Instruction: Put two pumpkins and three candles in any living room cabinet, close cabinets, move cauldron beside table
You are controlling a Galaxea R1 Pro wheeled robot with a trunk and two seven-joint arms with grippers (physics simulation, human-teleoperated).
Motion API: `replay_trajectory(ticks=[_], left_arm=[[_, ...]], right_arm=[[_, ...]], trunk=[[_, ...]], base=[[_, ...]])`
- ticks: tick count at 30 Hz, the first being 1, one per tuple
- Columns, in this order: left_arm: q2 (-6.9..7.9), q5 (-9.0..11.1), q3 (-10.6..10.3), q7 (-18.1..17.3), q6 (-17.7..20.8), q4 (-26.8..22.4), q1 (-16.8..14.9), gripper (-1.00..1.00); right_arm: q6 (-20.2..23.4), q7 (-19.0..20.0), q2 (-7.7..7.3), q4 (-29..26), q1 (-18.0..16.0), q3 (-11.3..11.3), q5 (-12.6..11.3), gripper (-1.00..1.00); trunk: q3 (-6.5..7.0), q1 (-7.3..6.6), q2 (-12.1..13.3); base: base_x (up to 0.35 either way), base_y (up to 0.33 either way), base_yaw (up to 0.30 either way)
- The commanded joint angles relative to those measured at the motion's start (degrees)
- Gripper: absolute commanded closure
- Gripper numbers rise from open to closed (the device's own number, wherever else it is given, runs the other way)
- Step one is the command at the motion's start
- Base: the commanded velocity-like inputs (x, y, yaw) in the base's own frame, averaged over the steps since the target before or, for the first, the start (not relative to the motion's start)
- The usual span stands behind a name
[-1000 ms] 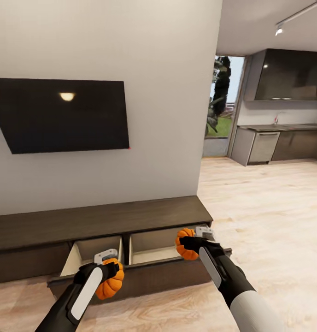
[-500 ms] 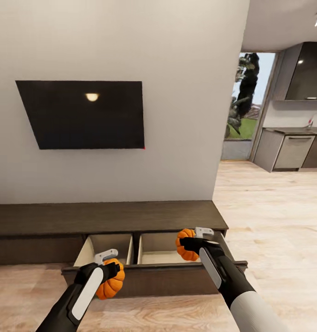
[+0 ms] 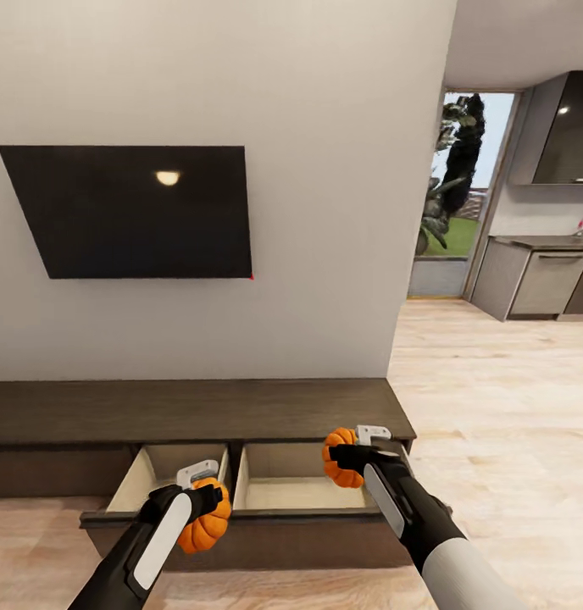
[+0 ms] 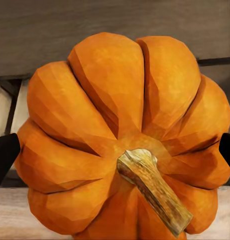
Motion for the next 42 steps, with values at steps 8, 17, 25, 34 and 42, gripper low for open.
replay_trajectory(ticks=[8, 17, 25, 34, 42], left_arm=[[0.07, 0.29, -0.17, 0.66, 0.12, -0.08, -0.04, 1.00], [0.12, 0.28, -4.36, 0.69, 0.05, -0.08, -0.04, 1.00], [0.09, 0.39, -4.54, 0.92, 0.16, -1.83, -0.04, 1.00], [-5.91, 0.64, -5.07, 4.95, 4.55, -3.07, -2.77, 1.00], [-10.40, 6.19, -4.58, 11.23, 18.93, 22.17, -22.99, 1.00]], right_arm=[[-0.62, -0.60, -0.03, 0.49, -0.05, 1.75, -0.38, 1.00], [-0.76, -0.67, 0.43, 6.69, -0.15, 1.93, -0.28, 1.00], [-0.78, -0.79, 0.79, 14.15, -0.55, 1.87, -0.26, 1.00], [-0.85, -0.95, 0.71, 18.44, -3.97, 1.72, 0.08, 1.00], [-0.46, -1.13, 0.63, 26.88, -13.50, 1.67, 0.04, 1.00]], trunk=[[-0.06, 0.03, -0.04], [-0.06, 0.03, -0.04], [-0.06, 0.03, -0.04], [-1.50, 1.78, -3.24], [-2.93, 3.54, -6.45]], base=[[0.316, -0.011, 0.000], [0.268, 0.000, 0.000], [0.035, 0.000, 0.000], [0.000, 0.000, 0.000], [0.000, 0.000, 0.000]])
